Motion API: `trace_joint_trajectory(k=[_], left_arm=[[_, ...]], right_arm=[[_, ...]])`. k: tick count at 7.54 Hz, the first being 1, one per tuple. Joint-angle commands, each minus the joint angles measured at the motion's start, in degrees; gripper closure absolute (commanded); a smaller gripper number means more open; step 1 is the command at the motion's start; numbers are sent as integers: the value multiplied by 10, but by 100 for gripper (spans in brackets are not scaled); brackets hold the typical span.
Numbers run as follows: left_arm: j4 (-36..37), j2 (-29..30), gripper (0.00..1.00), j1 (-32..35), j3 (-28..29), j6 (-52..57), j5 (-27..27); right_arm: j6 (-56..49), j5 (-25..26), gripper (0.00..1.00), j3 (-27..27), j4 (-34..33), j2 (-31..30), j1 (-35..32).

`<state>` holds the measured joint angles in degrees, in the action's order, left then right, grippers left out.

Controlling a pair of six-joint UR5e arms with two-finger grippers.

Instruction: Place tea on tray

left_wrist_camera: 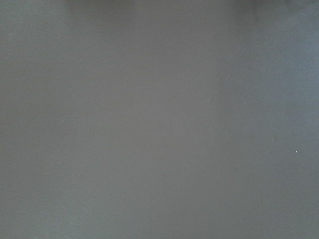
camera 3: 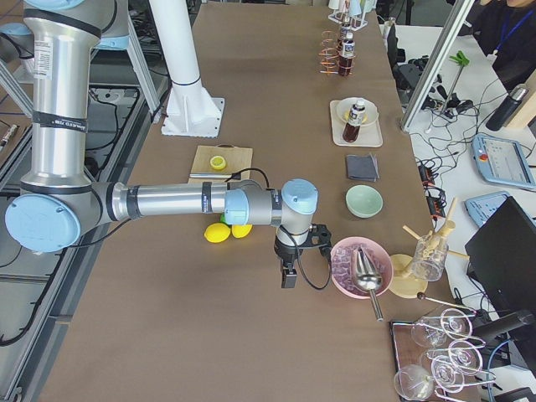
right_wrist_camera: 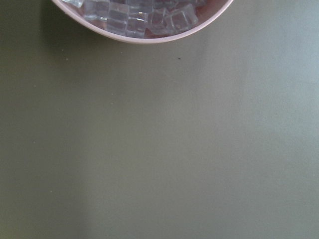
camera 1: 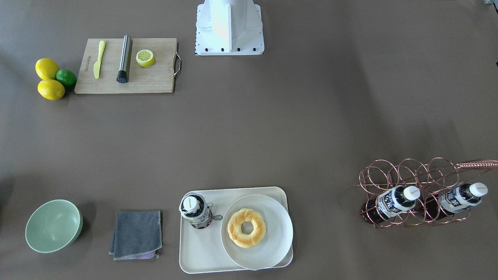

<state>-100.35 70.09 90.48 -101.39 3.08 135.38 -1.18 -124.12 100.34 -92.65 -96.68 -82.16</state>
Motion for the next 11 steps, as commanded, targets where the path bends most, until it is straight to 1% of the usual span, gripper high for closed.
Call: trace_joint_trajectory(k=[1, 3, 6, 11], left_arm=[[1, 2, 1, -1, 29, 0, -3], [-1, 3, 1, 0, 32, -1, -6], [-1, 3, 1, 0, 32, -1, -6], [-1, 0, 1, 3, 32, 0, -9]], right_arm=[[-4, -29, 0, -4, 1, -10, -12], [-5, -59, 0, -3, 4, -24, -32], [-3, -62, 0, 4, 5, -41, -37], [-1, -67, 0, 6, 6, -41, -38]])
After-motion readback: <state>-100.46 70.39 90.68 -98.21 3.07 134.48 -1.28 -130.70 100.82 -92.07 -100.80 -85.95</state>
